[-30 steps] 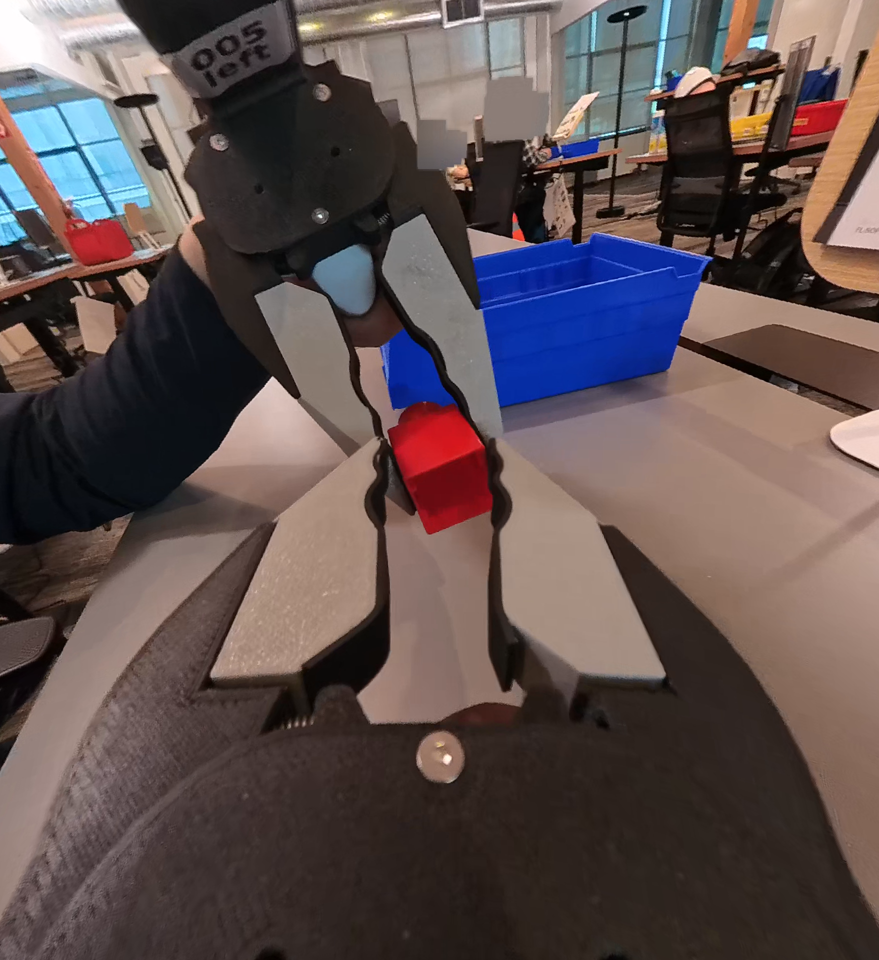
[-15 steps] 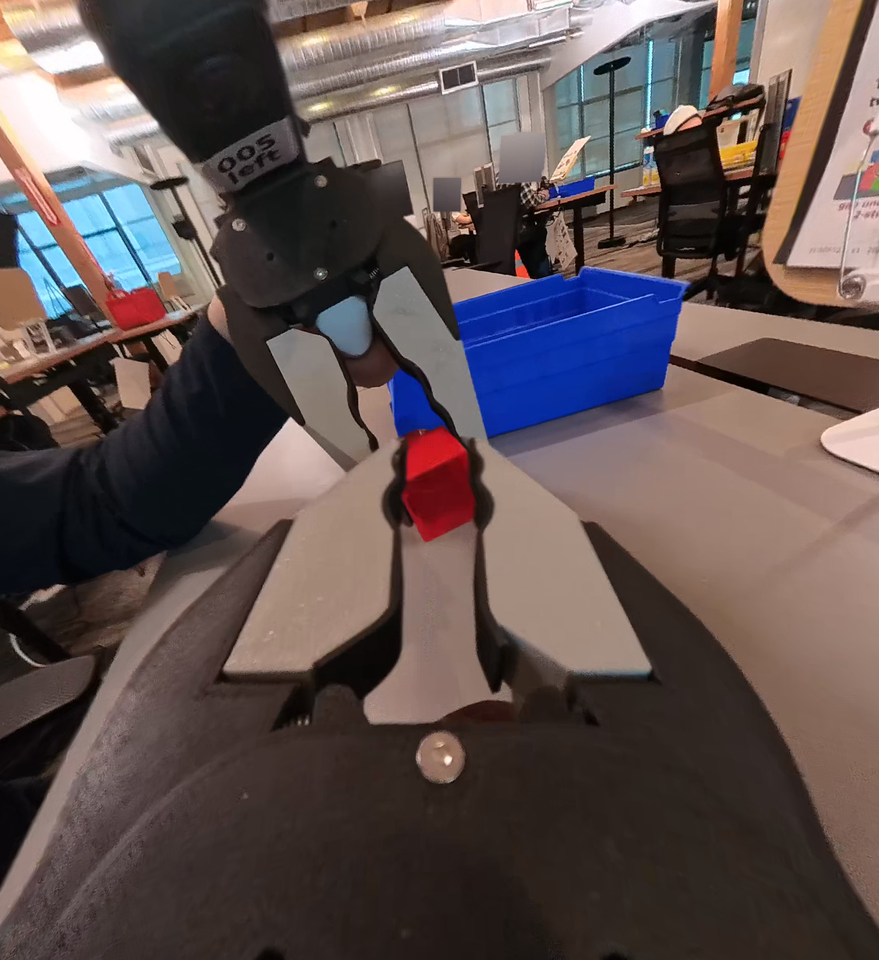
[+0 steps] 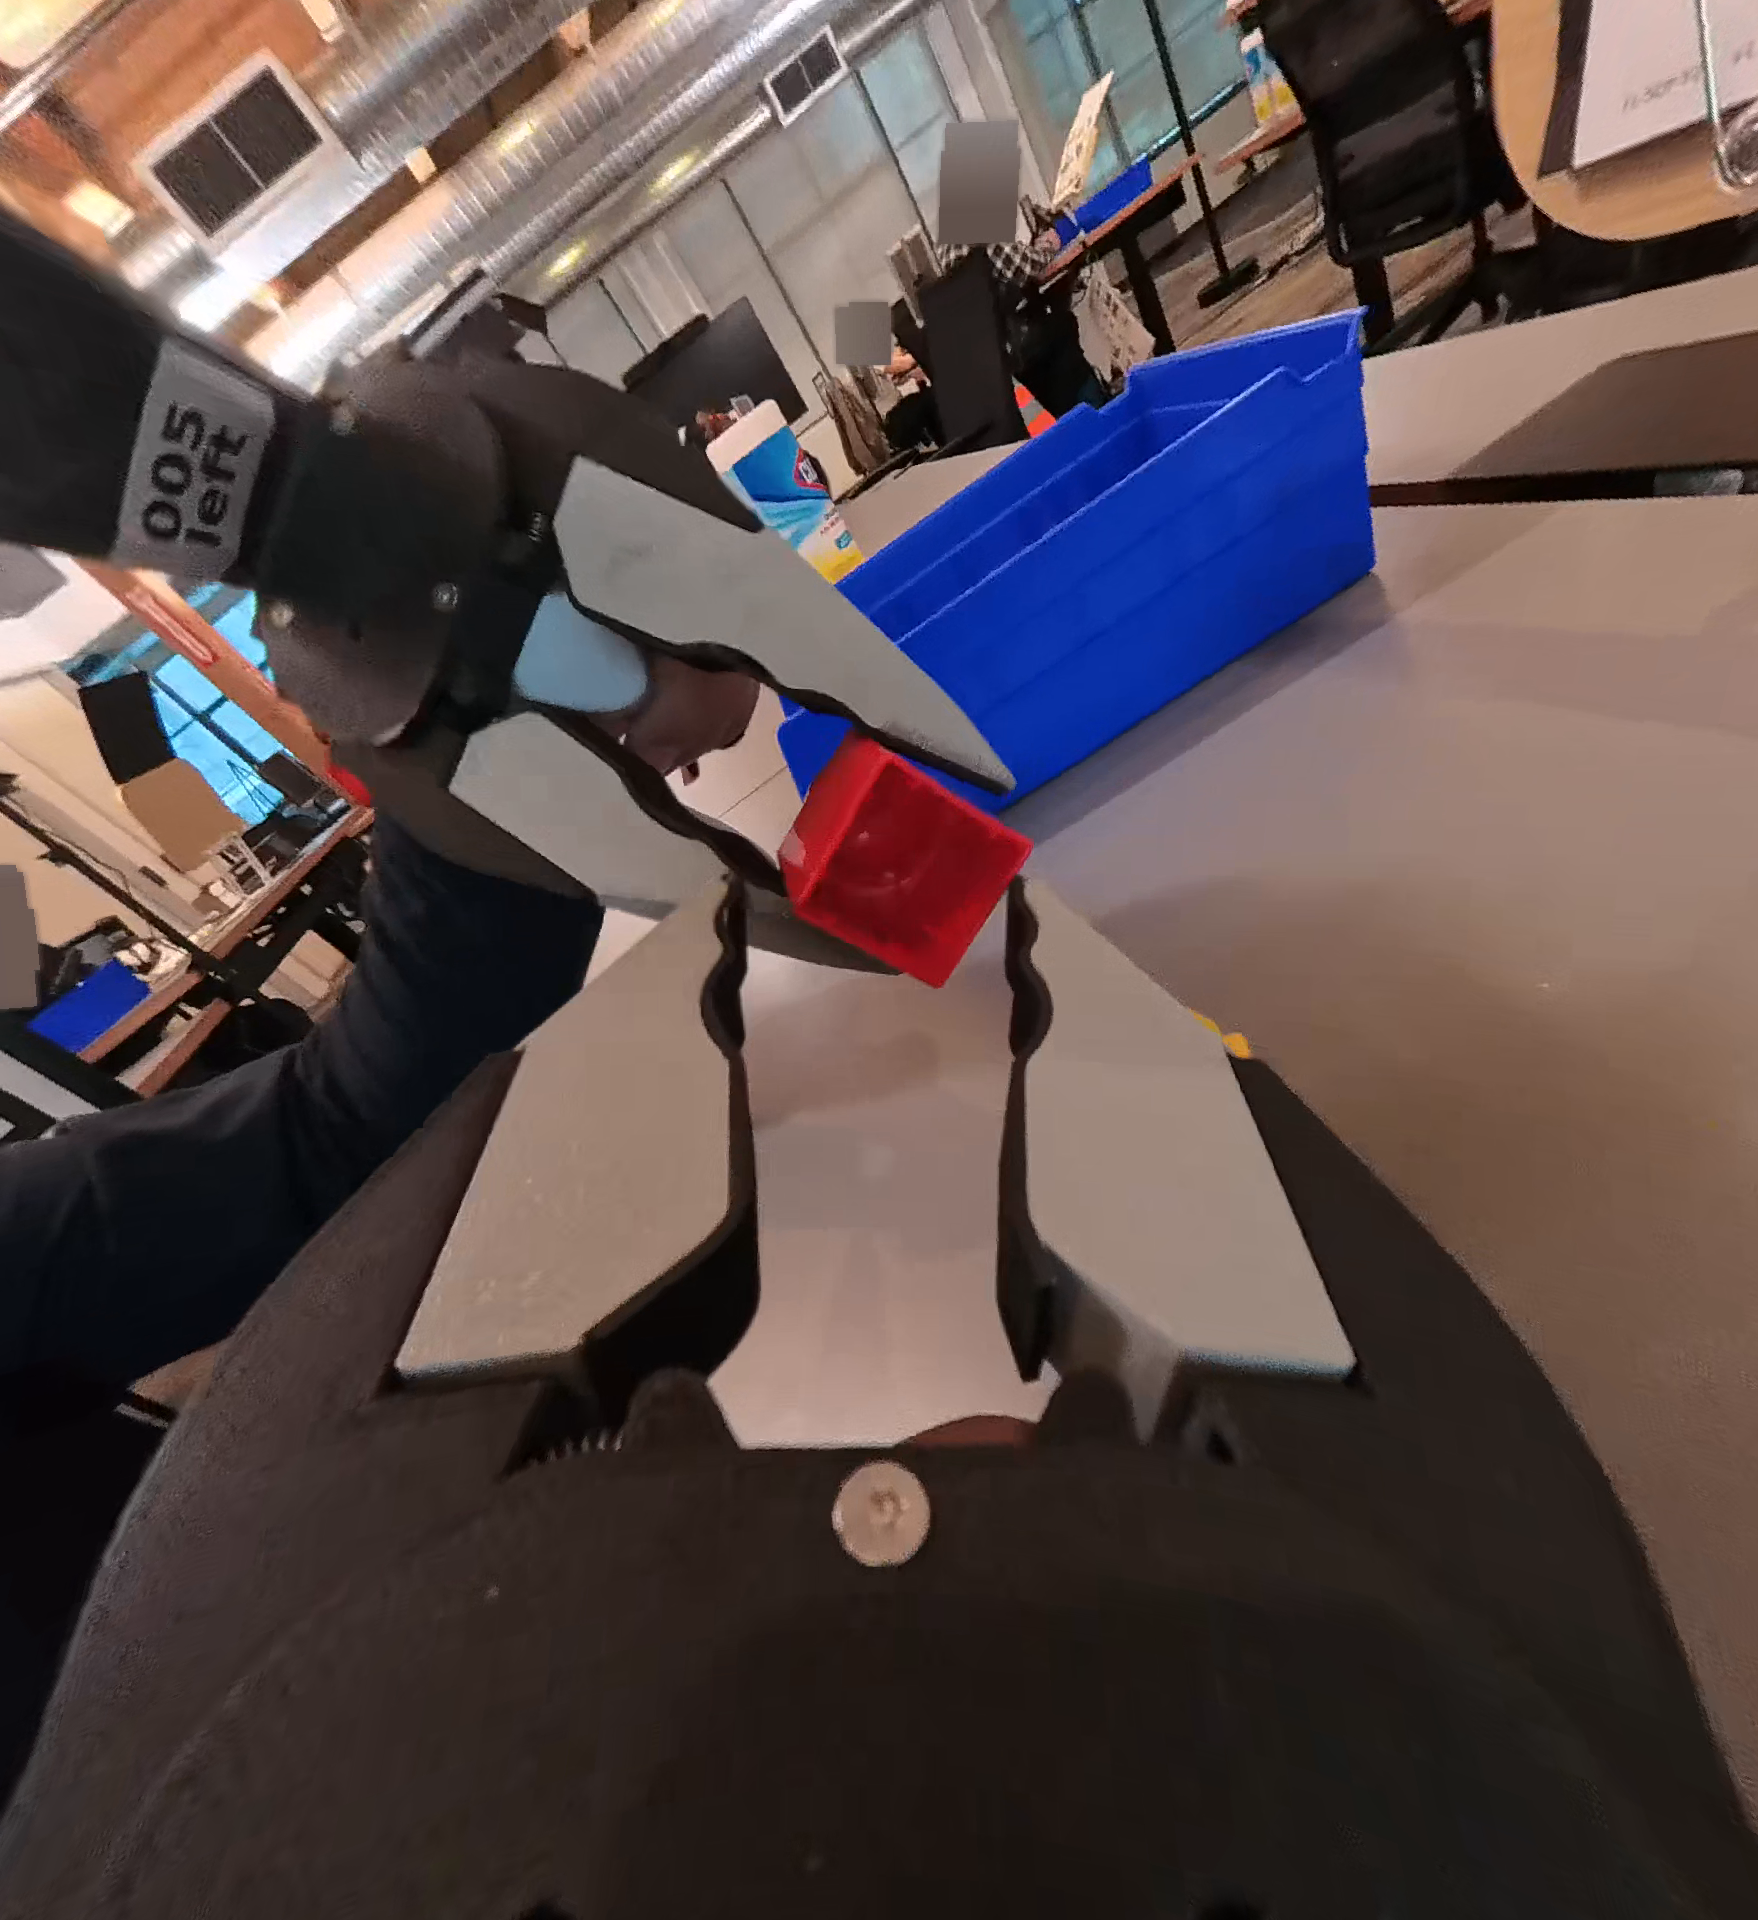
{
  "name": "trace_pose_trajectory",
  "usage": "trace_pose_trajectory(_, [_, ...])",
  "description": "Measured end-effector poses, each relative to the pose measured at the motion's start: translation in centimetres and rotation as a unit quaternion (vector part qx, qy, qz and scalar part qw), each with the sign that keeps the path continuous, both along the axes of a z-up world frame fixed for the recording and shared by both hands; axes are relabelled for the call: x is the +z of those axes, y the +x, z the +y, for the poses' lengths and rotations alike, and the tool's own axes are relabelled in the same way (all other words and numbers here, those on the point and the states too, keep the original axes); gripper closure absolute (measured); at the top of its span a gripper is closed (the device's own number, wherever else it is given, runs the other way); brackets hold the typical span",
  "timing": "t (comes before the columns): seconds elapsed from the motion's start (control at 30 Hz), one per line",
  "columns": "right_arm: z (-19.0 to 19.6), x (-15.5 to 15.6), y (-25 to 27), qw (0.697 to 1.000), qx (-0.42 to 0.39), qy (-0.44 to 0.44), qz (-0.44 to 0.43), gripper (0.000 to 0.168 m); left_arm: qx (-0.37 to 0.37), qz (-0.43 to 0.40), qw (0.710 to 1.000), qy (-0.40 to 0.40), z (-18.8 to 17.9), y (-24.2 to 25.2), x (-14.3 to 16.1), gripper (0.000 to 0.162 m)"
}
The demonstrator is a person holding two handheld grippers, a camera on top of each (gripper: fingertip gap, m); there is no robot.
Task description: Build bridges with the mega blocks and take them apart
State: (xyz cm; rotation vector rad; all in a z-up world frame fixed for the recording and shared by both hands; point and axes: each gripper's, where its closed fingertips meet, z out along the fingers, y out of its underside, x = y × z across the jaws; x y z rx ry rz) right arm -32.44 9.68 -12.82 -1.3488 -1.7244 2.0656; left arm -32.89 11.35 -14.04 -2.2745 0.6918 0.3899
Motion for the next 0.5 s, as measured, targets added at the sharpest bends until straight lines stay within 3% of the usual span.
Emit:
trace_pose_trajectory(0.27, [0.7, -0.2, 0.2, 0.998, 0.024, -0.057, -0.031, 0.135, 0.001, 0.081, 0.997, 0.011, 0.6, -0.1, 0.3, 0.128])
trace_pose_trajectory(0.37, [0.9, -0.7, 0.1, 0.999, 0.006, -0.022, -0.032, 0.136, 0.018, 0.061, 0.998, 0.000, 0.6, -0.3, -0.4, 0.128])
trace_pose_trajectory(0.5, [1.2, -0.7, 0.0, 1.000, -0.006, -0.008, -0.026, 0.136, 0.048, -0.024, 0.999, -0.003, 0.8, -0.4, -0.8, 0.125])
